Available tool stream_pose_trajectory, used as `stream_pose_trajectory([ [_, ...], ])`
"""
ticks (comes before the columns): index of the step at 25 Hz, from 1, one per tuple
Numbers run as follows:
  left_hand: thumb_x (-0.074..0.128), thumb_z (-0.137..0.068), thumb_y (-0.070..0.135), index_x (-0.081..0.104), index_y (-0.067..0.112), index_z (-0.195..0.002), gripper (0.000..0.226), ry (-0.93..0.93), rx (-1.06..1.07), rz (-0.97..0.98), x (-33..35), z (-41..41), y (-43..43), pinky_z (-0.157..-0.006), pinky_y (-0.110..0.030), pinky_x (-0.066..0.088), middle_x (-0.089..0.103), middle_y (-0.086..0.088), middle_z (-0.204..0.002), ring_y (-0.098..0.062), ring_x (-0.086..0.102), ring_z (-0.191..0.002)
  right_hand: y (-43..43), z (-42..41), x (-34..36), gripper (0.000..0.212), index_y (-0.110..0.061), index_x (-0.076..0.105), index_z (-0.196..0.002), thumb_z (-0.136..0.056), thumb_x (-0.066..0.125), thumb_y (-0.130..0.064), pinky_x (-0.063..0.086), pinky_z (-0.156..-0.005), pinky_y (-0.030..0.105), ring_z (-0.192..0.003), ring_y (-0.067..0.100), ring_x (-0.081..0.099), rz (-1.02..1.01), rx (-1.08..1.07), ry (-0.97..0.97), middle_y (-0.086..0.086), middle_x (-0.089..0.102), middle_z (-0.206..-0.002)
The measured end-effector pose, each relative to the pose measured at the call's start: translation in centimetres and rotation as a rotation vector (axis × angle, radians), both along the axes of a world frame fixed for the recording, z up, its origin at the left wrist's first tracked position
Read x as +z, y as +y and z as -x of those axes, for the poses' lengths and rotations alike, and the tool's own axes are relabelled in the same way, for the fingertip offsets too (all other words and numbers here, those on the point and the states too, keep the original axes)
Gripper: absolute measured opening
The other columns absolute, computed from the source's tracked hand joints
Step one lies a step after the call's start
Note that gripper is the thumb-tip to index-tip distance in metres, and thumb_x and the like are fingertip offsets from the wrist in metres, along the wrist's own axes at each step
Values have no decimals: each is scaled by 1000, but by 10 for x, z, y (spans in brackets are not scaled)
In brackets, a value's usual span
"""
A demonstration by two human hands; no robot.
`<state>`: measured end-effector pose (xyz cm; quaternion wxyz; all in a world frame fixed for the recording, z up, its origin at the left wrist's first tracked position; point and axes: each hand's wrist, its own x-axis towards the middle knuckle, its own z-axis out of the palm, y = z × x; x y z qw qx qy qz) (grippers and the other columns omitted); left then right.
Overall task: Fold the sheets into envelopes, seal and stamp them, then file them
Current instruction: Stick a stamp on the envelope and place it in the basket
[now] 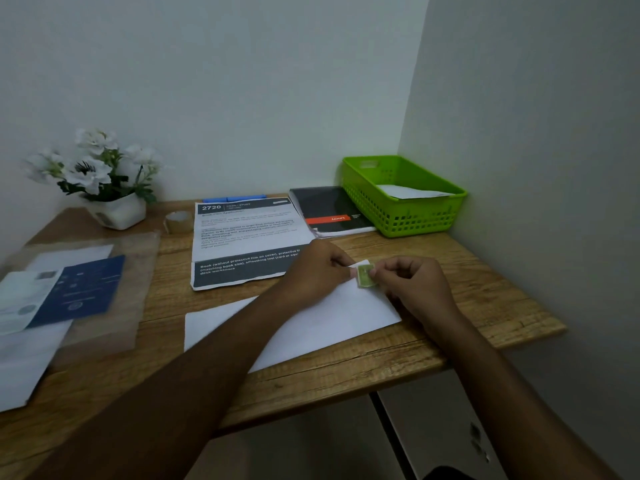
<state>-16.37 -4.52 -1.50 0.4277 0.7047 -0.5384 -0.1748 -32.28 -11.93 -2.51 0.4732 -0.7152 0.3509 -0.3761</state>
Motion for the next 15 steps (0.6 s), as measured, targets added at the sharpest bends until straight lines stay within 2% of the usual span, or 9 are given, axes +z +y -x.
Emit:
stream_pose_trajectory([
  [4, 69, -81, 7, 76, 13, -88, 11, 93, 2, 35, 3, -3, 4, -57, -10, 45, 68, 7, -69, 8, 57, -55, 1, 0, 0, 13, -28, 73, -70, -77, 81, -20, 44, -47, 9, -54, -7, 61, 25, 20, 22, -13, 71, -61],
  [9, 68, -83, 10, 76, 19, -81, 12, 141, 10, 45, 4, 0, 5, -58, -16, 46, 69, 7, -67, 3, 58, -57, 0, 1, -1, 16, -34, 73, -67, -75, 82, -23, 46, -50, 9, -57, -5, 63, 94, 6, 0, -12, 73, -66],
  [15, 67, -84, 13, 77, 18, -82, 11, 132, 7, 50, 4, 4, 6, -52, -11, 43, 69, 7, -68, 6, 57, -54, -1, 0, -6, 8, -30, 76, -71, -74, 83, -28, 45, -50, 12, -56, -3, 61, 169, -38, 33, -11, 71, -64],
])
